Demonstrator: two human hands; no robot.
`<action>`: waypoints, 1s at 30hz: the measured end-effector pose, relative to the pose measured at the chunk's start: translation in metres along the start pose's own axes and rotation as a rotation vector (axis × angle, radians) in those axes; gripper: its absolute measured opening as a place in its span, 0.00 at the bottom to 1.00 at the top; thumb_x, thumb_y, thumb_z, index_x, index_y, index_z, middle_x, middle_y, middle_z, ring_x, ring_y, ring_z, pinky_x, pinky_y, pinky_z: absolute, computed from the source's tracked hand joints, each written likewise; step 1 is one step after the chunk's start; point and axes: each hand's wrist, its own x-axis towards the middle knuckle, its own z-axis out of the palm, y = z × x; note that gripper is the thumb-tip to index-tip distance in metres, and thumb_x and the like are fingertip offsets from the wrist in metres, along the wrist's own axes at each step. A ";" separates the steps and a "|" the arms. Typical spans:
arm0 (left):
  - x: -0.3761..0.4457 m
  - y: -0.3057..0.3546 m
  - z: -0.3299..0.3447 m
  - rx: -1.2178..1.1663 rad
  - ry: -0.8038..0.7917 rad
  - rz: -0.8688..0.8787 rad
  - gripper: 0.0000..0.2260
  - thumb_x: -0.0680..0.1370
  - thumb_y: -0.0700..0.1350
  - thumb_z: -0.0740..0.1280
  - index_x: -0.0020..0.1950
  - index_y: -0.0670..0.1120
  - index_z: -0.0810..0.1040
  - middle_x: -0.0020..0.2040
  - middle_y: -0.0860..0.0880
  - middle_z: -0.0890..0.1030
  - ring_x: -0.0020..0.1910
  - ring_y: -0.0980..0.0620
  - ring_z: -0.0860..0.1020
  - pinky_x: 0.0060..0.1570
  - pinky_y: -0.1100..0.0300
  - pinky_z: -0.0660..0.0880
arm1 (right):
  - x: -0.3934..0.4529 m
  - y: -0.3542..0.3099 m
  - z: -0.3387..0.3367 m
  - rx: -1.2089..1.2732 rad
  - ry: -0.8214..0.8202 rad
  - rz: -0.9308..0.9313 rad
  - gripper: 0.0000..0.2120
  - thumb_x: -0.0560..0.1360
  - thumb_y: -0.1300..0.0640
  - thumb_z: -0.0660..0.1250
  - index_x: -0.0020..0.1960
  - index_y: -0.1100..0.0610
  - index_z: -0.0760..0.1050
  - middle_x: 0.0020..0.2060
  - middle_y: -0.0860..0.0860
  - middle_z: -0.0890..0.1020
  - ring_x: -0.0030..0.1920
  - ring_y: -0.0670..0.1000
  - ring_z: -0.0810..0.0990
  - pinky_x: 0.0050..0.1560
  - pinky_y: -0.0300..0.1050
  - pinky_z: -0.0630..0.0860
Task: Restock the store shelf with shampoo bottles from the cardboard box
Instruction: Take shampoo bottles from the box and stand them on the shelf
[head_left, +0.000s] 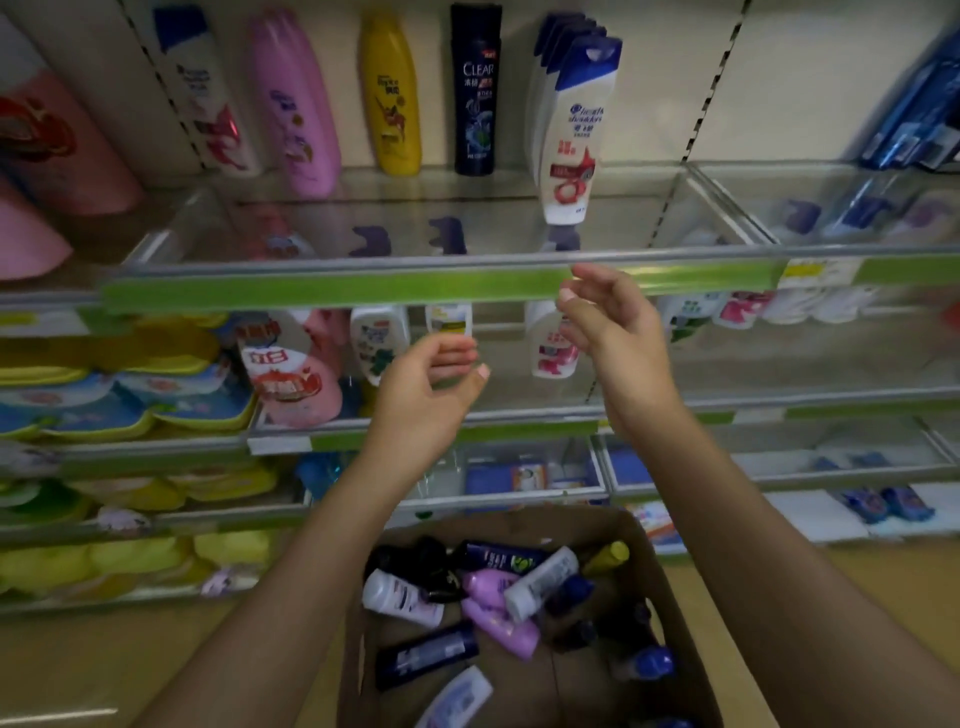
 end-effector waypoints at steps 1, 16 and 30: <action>-0.011 -0.006 -0.005 -0.001 -0.006 -0.021 0.09 0.75 0.39 0.70 0.53 0.48 0.77 0.51 0.50 0.81 0.52 0.53 0.80 0.55 0.60 0.76 | -0.012 0.007 0.003 0.002 -0.001 0.022 0.10 0.77 0.63 0.67 0.56 0.53 0.76 0.48 0.48 0.80 0.50 0.46 0.80 0.53 0.46 0.77; -0.158 -0.175 -0.061 0.070 0.095 -0.494 0.08 0.74 0.35 0.69 0.51 0.45 0.78 0.46 0.49 0.81 0.48 0.54 0.79 0.50 0.63 0.73 | -0.152 0.156 0.019 -0.140 -0.088 0.489 0.10 0.77 0.65 0.66 0.57 0.58 0.76 0.48 0.50 0.81 0.53 0.51 0.79 0.56 0.47 0.77; -0.225 -0.304 -0.024 0.172 0.031 -0.936 0.08 0.75 0.40 0.69 0.54 0.45 0.80 0.50 0.49 0.81 0.51 0.53 0.78 0.44 0.68 0.71 | -0.212 0.345 -0.004 -0.405 -0.028 1.034 0.10 0.77 0.67 0.63 0.57 0.62 0.76 0.40 0.52 0.76 0.46 0.54 0.75 0.51 0.53 0.77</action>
